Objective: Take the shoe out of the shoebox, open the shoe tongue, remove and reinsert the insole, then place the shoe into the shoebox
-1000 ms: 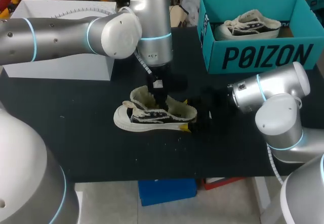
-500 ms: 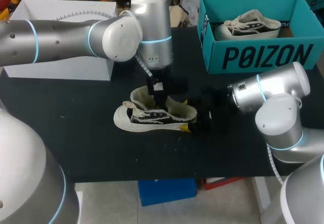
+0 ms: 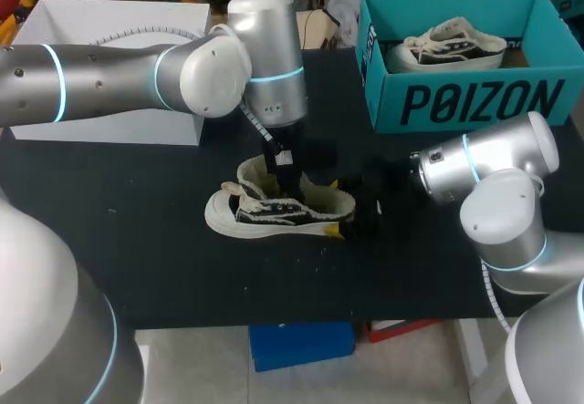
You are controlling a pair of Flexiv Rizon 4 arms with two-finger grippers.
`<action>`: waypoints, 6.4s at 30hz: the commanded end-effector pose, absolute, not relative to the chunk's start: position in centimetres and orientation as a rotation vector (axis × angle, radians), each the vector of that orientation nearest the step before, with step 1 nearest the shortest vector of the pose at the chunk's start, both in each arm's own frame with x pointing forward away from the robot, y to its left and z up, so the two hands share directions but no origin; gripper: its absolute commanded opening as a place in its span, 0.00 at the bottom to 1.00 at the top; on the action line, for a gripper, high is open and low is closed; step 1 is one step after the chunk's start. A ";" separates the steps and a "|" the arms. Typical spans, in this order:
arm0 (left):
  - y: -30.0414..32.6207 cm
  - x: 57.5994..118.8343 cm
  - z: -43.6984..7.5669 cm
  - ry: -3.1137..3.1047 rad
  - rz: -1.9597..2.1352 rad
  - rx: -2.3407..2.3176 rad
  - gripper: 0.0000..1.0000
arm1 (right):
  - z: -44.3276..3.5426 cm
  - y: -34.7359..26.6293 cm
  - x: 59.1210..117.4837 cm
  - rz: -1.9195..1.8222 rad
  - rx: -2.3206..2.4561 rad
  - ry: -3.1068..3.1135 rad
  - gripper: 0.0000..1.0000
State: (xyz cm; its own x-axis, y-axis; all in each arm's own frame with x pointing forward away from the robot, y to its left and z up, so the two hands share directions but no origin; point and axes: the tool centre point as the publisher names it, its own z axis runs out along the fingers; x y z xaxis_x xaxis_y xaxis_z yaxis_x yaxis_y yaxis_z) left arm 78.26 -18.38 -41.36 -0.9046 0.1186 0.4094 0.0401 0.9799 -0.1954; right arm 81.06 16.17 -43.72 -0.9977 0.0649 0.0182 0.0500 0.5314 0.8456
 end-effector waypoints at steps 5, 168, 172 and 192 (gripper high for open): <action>-18.0 77.9 -41.5 -2.730 0.278 -0.118 0.30 | -43.7 16.2 81.1 1.508 0.103 2.738 0.00; -20.3 78.6 -42.6 -2.762 0.276 -0.177 0.00 | -43.7 16.2 81.1 1.508 0.103 2.738 0.00; -20.3 78.7 -42.8 -2.762 0.286 -0.165 0.00 | -43.7 16.2 81.1 1.508 0.103 2.738 0.00; -20.2 79.1 -42.9 -3.007 0.147 -0.195 0.34 | -43.7 16.2 81.1 1.508 0.103 2.738 0.00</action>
State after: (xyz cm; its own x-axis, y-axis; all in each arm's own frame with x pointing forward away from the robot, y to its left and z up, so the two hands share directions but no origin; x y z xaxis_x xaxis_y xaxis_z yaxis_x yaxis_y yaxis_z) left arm 80.01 -19.96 -41.86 -0.9696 0.1534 0.1907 0.1238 0.9796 -0.1584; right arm 81.18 16.22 -43.76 -0.9978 0.0643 0.0181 0.0496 0.5308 0.8460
